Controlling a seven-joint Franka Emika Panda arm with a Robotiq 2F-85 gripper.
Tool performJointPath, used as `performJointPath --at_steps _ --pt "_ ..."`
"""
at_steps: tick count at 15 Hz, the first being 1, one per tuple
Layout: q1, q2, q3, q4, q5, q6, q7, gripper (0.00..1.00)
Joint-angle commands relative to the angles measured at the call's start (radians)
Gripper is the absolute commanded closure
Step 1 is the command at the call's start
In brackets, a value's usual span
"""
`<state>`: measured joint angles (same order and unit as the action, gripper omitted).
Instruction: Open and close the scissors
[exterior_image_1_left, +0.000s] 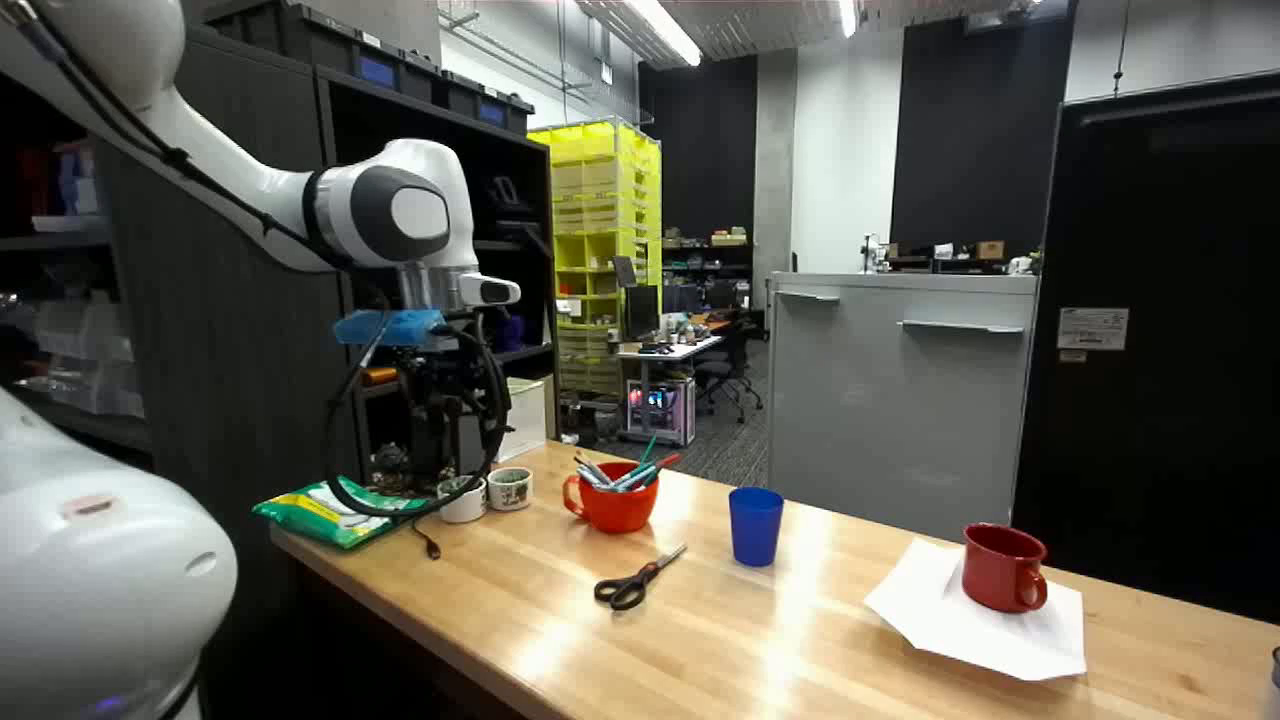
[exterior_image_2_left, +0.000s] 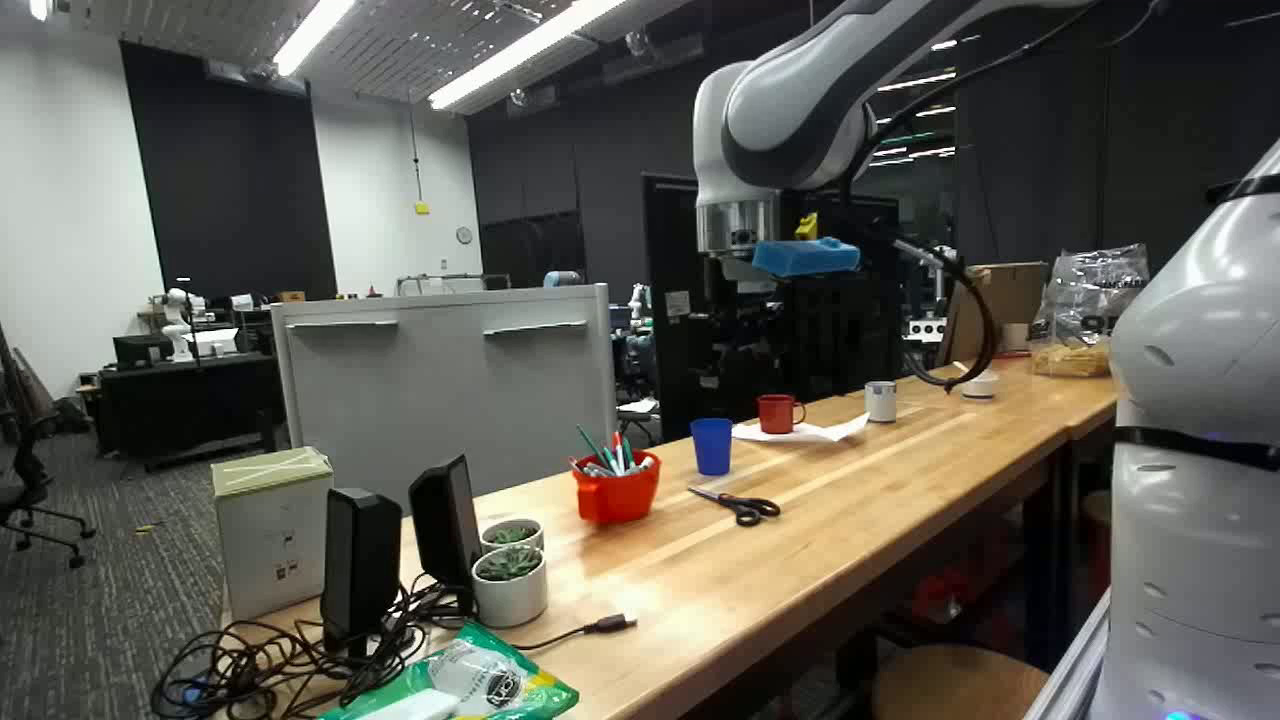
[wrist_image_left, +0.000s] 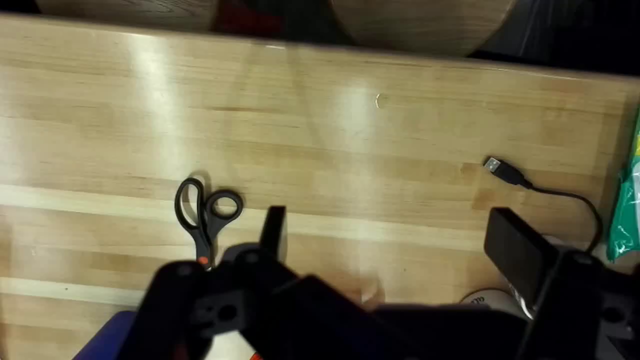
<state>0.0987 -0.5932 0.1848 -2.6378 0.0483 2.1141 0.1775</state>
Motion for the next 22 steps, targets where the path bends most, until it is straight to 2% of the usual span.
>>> performJointPath --at_steps 1,12,17,22 --pt "0.007 0.001 -0.007 0.002 -0.005 -0.002 0.004 0.0" --pt "0.0 0.002 -0.019 0.006 -0.002 0.003 0.002 0.0" --pt "-0.02 0.033 -0.08 0.029 0.008 0.054 -0.032 0.0" --pt "-0.003 0.112 -0.176 0.102 0.031 0.077 -0.206 0.0"
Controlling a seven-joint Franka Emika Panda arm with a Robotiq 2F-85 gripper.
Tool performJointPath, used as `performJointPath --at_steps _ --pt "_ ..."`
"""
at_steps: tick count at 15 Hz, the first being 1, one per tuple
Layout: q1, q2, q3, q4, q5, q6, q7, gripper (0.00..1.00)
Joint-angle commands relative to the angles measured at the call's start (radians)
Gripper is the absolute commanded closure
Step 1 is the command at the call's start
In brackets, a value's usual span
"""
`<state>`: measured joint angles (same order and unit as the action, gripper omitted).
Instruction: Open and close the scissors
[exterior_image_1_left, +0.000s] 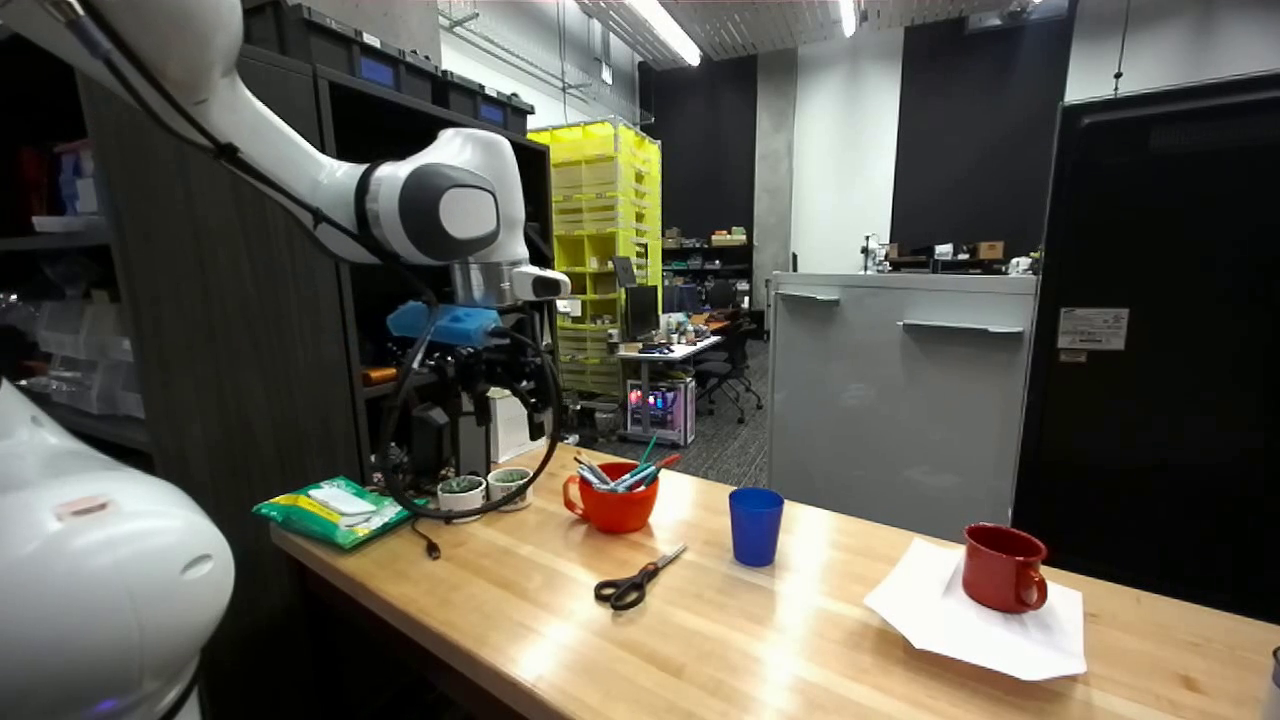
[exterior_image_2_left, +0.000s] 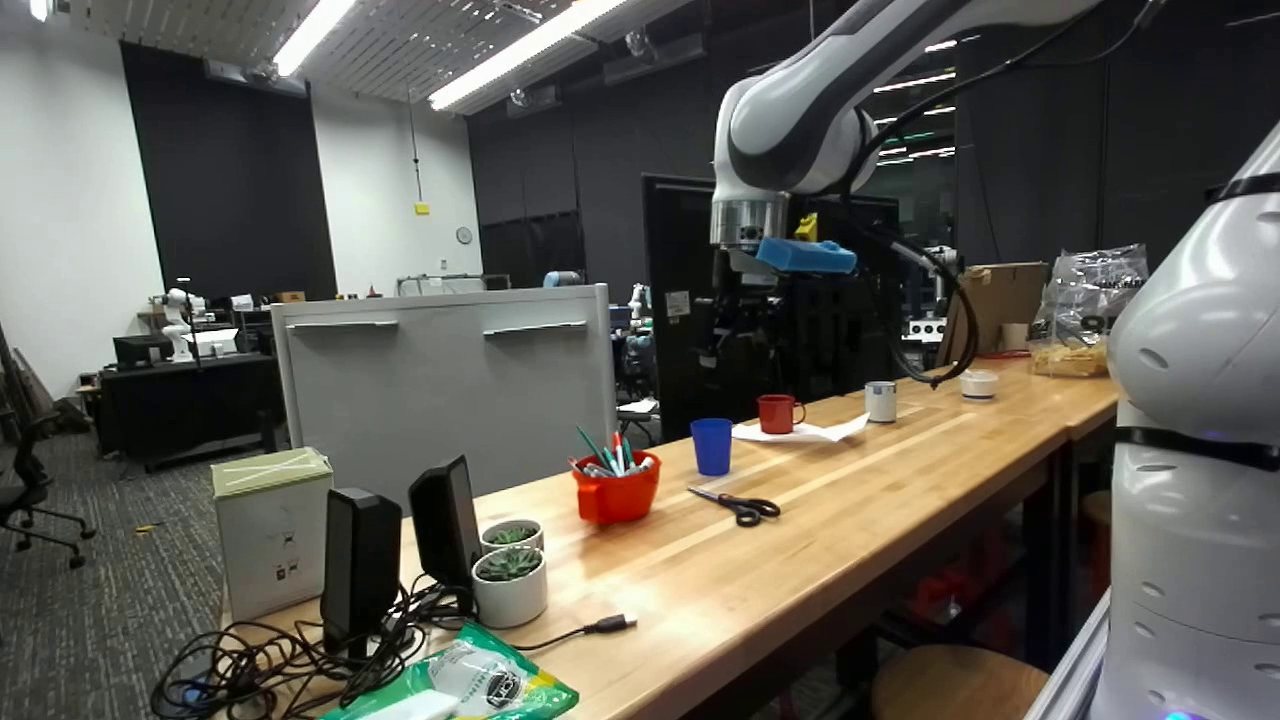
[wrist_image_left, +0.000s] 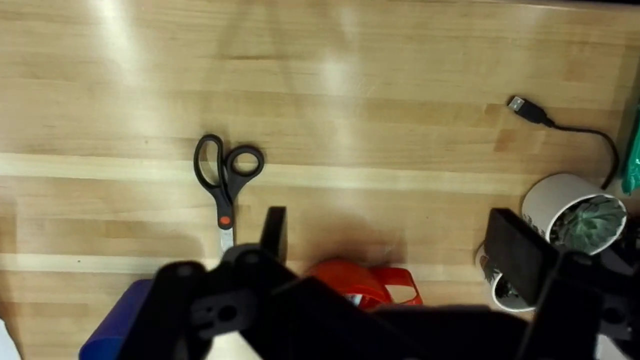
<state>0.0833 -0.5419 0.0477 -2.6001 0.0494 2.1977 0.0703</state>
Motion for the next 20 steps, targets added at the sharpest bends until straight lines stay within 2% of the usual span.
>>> performJointPath --at_steps 1,2,11,20 --pt "0.013 0.065 -0.04 0.078 0.024 -0.021 -0.114 0.0" --pt "-0.006 0.03 -0.022 0.032 0.006 -0.003 -0.069 0.0" --pt "-0.005 0.098 -0.033 0.071 0.004 -0.018 -0.101 0.0" --pt "-0.101 0.305 -0.047 0.103 -0.192 0.006 -0.12 0.0"
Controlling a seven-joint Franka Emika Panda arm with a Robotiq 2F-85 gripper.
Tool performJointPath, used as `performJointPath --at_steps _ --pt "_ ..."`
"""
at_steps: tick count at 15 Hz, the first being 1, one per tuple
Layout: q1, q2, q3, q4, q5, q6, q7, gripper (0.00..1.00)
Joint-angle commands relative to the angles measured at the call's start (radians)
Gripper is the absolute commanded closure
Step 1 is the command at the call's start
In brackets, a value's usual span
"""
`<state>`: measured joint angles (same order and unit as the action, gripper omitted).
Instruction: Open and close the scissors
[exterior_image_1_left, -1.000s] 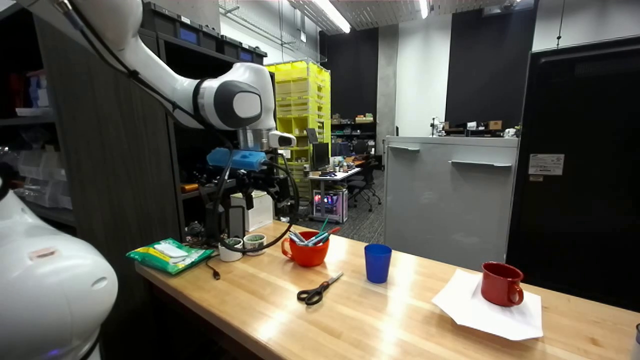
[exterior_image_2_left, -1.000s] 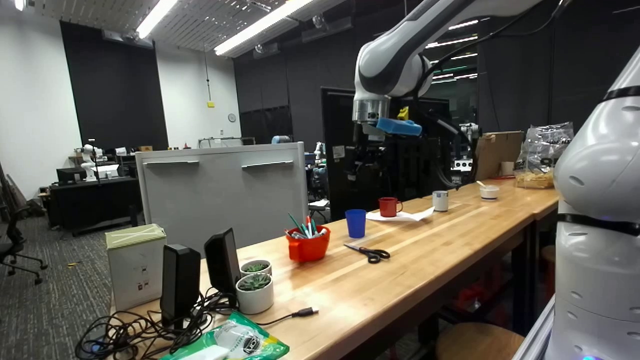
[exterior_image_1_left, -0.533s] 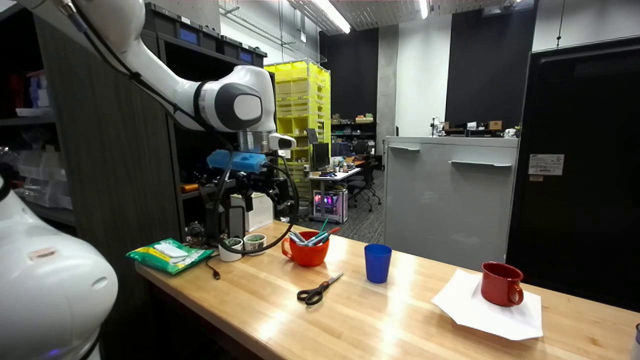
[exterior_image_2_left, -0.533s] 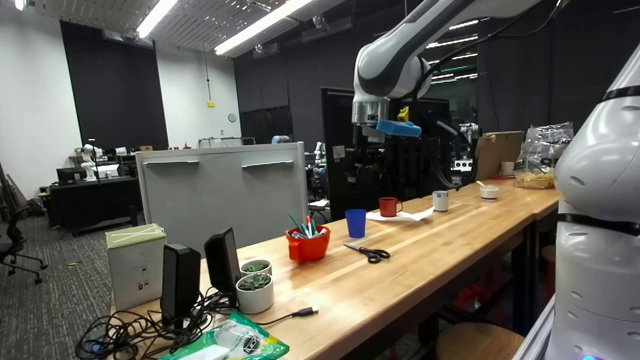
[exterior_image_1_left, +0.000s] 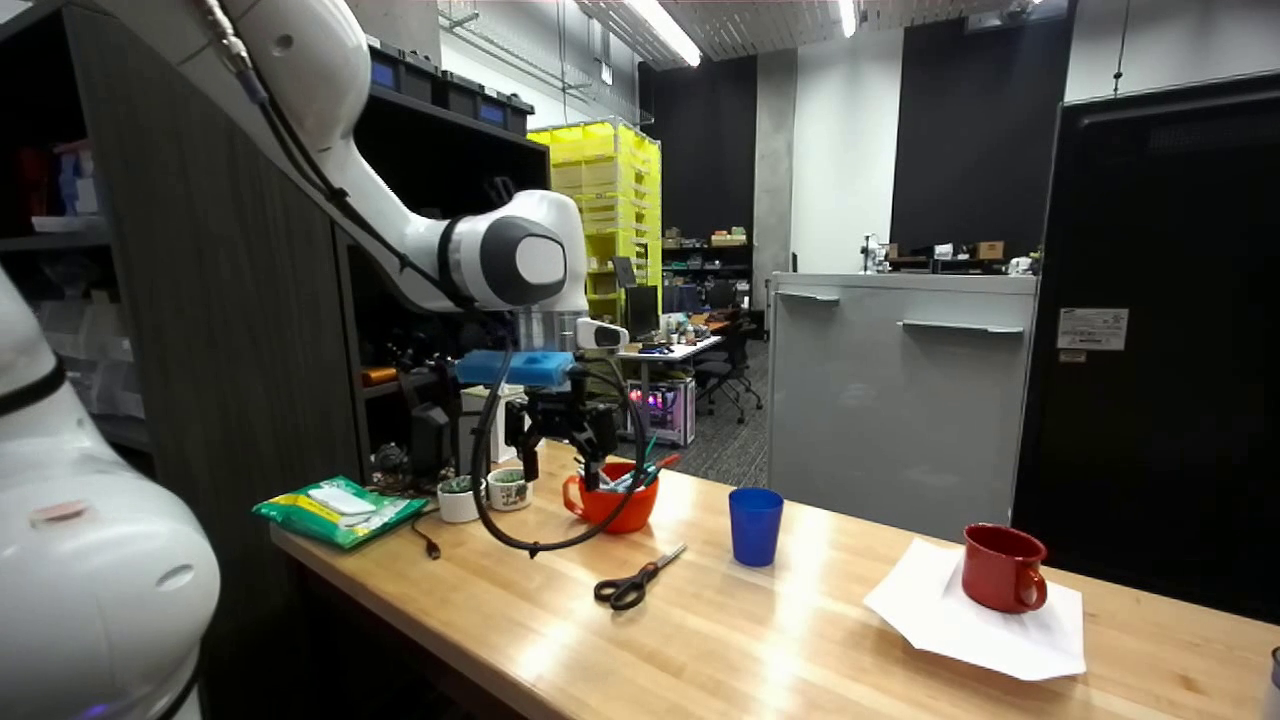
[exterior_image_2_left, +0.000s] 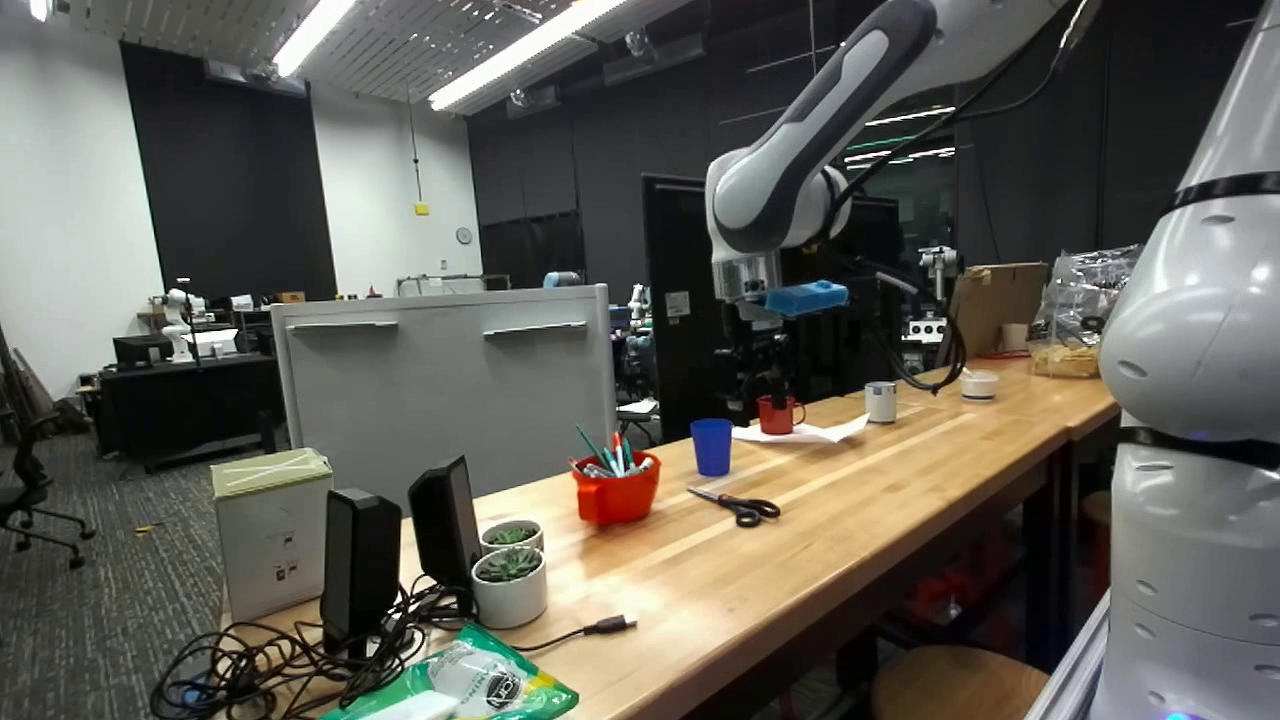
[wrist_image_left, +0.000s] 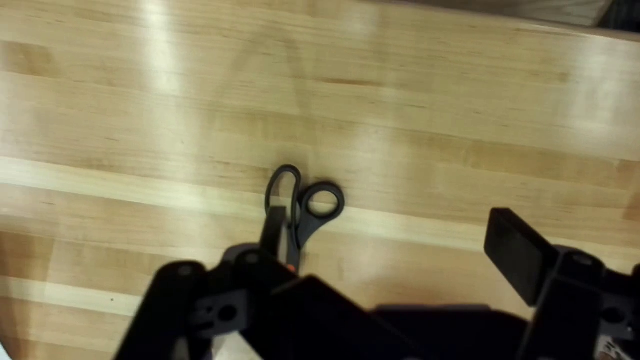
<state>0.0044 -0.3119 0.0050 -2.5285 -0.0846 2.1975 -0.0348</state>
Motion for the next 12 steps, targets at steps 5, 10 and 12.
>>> performJointPath --at_steps 5,10,12 --pt "-0.042 0.183 -0.024 0.047 -0.104 0.105 -0.033 0.0" --pt "-0.046 0.281 -0.037 0.08 -0.092 0.164 -0.026 0.0" --pt "-0.045 0.308 -0.04 0.094 -0.09 0.172 -0.01 0.0"
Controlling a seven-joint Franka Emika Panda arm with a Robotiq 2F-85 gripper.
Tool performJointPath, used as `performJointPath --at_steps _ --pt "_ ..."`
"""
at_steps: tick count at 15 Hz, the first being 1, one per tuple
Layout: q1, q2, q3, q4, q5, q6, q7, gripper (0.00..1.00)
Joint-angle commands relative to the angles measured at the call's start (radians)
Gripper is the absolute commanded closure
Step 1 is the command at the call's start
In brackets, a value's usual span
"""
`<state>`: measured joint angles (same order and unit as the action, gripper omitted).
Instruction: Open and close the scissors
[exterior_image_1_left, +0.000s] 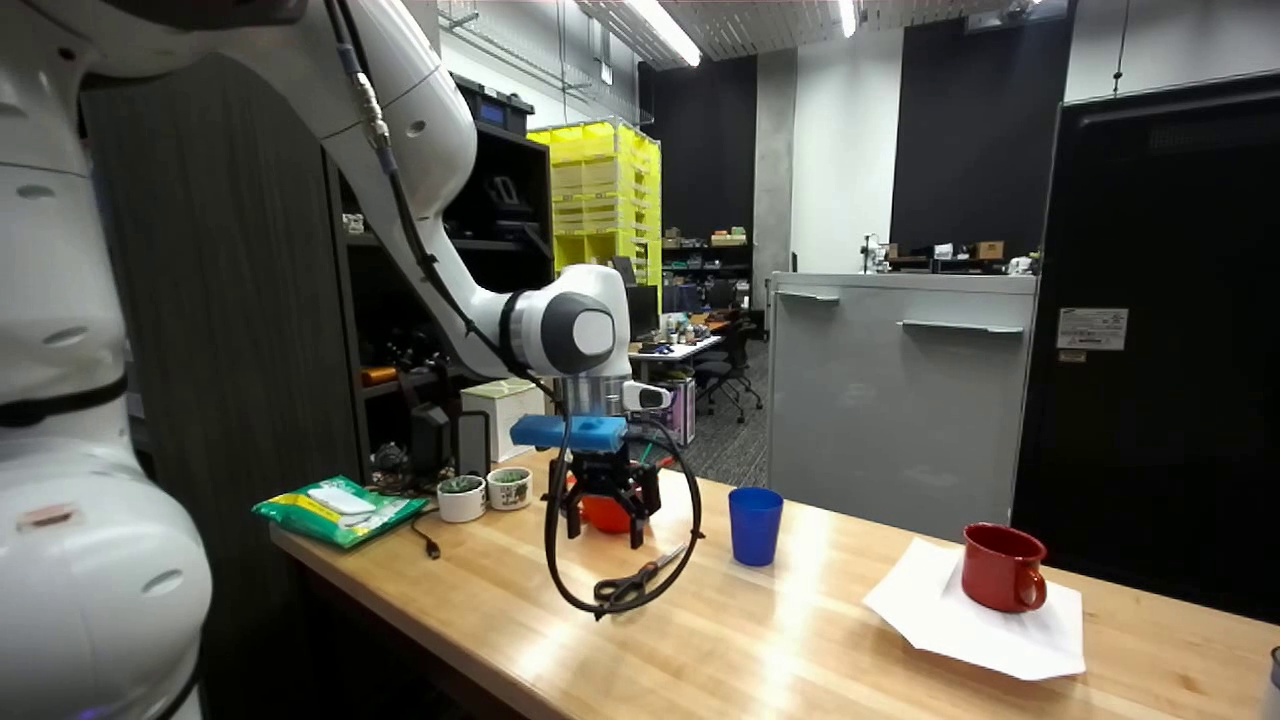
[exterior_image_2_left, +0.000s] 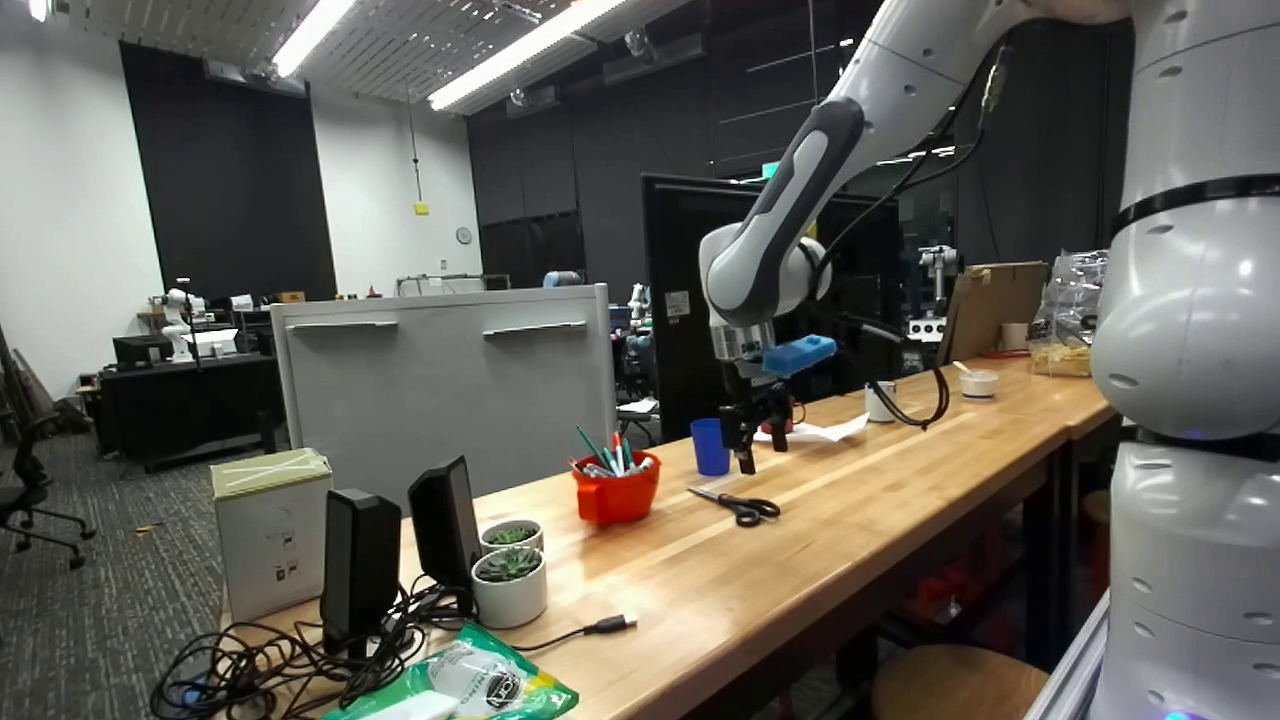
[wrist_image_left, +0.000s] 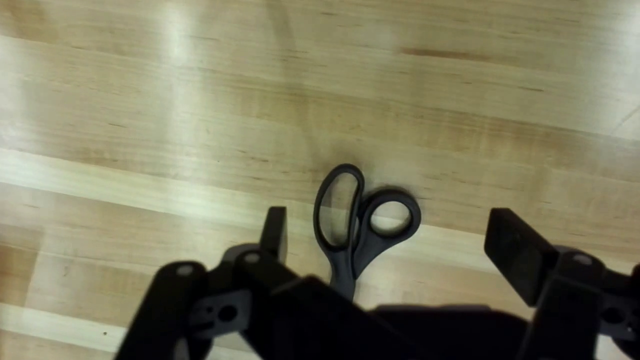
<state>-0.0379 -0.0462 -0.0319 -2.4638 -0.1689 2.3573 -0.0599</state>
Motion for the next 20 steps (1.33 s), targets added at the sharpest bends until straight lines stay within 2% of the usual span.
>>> performJointPath --at_steps 1,17,18,20 --pt "-0.003 0.056 -0.004 0.038 -0.003 0.014 0.019 0.0" --pt "0.001 0.171 -0.024 0.09 -0.024 0.036 0.11 0.0" --pt "0.002 0.176 -0.024 0.092 -0.025 0.035 0.112 0.17" --pt "0.004 0.183 -0.025 0.094 -0.031 0.033 0.116 0.24"
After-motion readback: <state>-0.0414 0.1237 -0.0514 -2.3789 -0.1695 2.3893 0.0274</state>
